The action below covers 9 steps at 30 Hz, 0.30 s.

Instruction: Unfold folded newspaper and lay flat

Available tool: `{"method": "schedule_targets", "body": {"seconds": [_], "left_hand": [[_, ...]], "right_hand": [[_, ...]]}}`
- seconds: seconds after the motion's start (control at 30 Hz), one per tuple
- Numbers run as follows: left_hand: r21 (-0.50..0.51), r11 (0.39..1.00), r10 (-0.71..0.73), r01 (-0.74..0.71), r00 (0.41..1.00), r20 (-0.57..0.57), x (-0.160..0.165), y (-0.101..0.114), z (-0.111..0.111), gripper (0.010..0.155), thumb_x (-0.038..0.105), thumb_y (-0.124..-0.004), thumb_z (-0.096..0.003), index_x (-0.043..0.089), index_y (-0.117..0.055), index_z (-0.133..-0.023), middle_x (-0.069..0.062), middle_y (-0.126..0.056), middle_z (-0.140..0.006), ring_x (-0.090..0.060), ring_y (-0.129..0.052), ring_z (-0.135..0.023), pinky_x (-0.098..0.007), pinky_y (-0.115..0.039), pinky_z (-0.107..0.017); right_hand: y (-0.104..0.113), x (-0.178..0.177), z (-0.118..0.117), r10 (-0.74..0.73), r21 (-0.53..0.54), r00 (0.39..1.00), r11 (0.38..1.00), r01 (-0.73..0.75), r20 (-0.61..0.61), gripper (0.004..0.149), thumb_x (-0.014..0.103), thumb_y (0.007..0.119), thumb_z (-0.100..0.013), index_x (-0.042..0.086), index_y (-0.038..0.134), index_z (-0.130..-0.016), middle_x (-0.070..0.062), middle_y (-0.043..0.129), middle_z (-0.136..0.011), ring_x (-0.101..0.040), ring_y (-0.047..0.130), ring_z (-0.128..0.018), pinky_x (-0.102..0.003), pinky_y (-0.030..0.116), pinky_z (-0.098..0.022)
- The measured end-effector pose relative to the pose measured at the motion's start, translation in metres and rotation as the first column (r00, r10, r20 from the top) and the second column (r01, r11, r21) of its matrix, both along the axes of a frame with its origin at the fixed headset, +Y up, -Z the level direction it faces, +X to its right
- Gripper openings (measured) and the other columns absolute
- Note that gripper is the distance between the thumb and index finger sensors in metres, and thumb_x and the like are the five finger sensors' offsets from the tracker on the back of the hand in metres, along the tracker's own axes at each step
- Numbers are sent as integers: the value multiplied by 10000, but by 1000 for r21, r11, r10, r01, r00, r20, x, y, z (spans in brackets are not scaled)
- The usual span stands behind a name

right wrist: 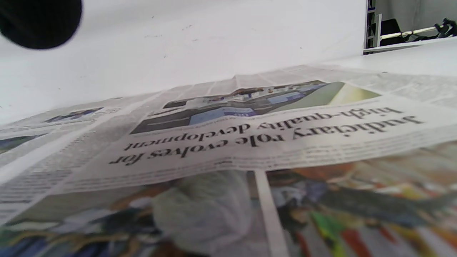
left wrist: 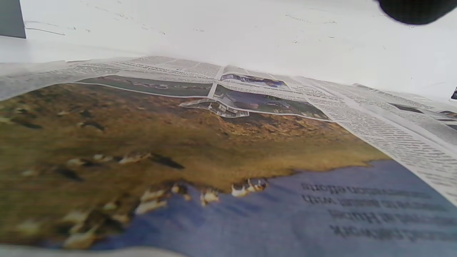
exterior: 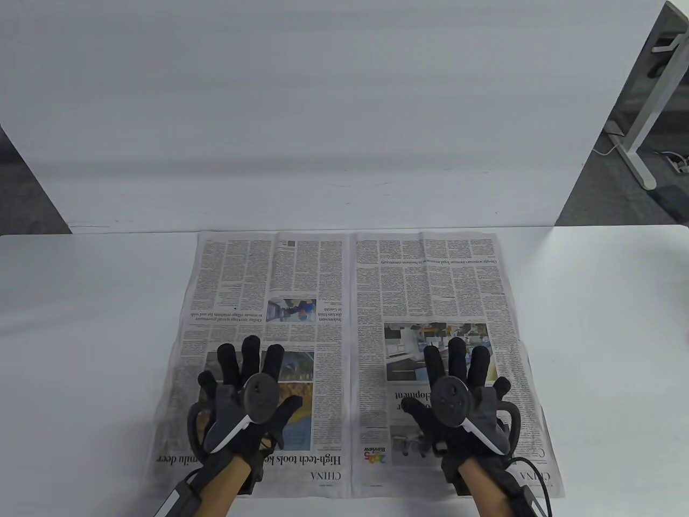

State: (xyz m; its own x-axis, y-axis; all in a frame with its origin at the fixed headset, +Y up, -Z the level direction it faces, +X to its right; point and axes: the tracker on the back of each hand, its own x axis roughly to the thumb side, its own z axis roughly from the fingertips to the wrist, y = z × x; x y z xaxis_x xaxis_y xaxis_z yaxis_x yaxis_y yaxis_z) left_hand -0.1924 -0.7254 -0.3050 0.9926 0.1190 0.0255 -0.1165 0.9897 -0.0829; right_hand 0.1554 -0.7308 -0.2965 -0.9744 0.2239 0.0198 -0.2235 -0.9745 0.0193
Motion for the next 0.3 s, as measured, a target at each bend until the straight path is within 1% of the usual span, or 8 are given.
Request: {"method": "schedule_targets", "body": {"seconds": [0.13, 0.3], "left_hand": [[-15, 999, -32, 32, 999, 8, 4, -4, -2, 876, 695, -644, -430, 454, -59, -1035, -11, 87, -1138, -460, 74, -1050, -783, -151, -719], [5, 1000, -26, 26, 999, 18, 5, 0, 1, 873, 694, -641, -432, 449, -62, -1038, -17, 78, -1141, -463, 63, -1051, -782, -159, -719]], "right_hand": [[0, -1, -2, 10, -20, 1000, 1000, -10, -9, 937, 722, 709, -409, 337, 206, -1099, -150, 27, -1177, -548, 6, -1009, -855, 259, -586], [-1, -2, -2, -1, -23, 1000, 1000, 1, -14, 932, 718, 710, -411, 335, 211, -1099, -148, 33, -1178, -547, 10, -1010, -854, 262, -587]]}}
